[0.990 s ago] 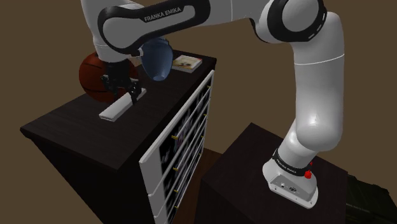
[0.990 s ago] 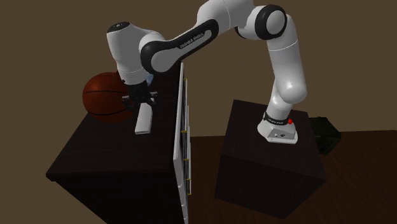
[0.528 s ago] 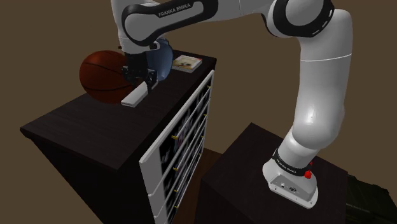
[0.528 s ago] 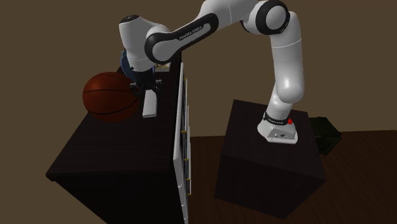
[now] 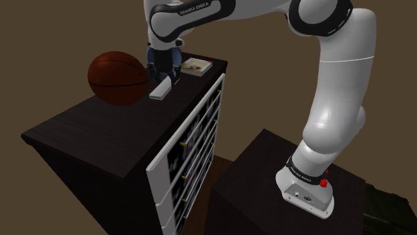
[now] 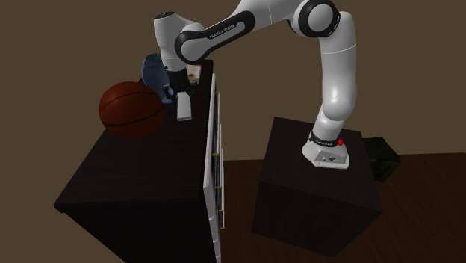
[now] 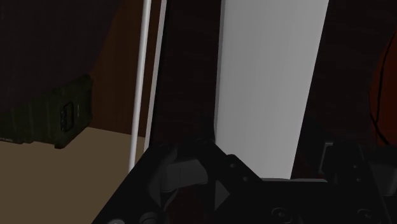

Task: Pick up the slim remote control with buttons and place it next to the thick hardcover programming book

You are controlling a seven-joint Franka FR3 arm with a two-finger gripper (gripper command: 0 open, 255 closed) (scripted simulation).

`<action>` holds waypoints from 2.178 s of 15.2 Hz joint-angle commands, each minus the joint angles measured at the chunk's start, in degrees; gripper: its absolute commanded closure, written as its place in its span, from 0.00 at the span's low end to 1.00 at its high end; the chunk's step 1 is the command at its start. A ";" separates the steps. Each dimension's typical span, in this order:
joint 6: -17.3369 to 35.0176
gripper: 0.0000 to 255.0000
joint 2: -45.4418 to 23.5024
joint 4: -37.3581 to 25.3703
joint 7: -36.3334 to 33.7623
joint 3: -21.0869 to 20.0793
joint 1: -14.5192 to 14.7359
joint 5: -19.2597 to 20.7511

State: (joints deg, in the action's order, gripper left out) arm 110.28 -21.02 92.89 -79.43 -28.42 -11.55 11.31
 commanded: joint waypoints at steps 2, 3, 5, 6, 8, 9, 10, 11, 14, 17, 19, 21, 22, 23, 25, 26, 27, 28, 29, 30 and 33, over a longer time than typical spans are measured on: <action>-0.14 1.00 -0.23 -0.61 3.83 1.09 -2.54 -0.23; -0.23 1.00 -0.43 -0.96 5.01 1.46 -3.32 -0.25; -0.49 1.00 -0.99 -1.90 7.35 2.20 -4.81 -0.25; -0.66 1.00 -1.35 -2.48 8.50 2.57 -5.52 -0.23; -1.09 1.00 -2.24 -3.89 10.76 3.31 -6.89 -0.13; -1.35 1.00 -2.76 -4.71 11.88 3.69 -7.55 -0.06; -1.64 1.00 -3.34 -5.62 12.98 4.06 -8.18 0.02; -1.97 1.00 -3.98 -6.62 14.08 4.43 -8.79 0.12; -3.16 1.00 -6.23 -10.17 17.29 5.51 -10.51 0.47; -4.74 1.00 -9.04 -14.67 20.44 6.57 -12.01 0.91; -6.05 1.00 -11.27 -18.29 22.52 7.27 -12.86 1.23; -7.62 1.00 -13.84 -22.52 24.59 7.97 -13.58 1.58; -8.41 1.00 -15.10 -24.62 25.51 8.28 -13.84 1.74; -7.67 1.00 -15.14 -23.91 25.44 8.31 -13.92 1.78; -6.22 1.00 -15.27 -22.57 25.31 8.37 -14.05 1.86; -5.51 1.00 -15.36 -21.93 25.24 8.40 -14.11 1.91; -4.81 1.00 -15.47 -21.33 25.17 8.44 -14.16 1.96; -4.12 1.00 -15.59 -20.74 25.11 8.50 -14.20 2.01; -3.43 1.00 -15.72 -20.18 25.04 8.56 -14.23 2.07; -2.76 1.00 -15.86 -19.64 24.98 8.64 -14.24 2.11; -0.77 1.00 -16.36 -18.15 24.84 8.98 -14.19 2.20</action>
State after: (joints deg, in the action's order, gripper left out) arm 108.43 -34.72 72.07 -54.30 -18.89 -26.40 13.84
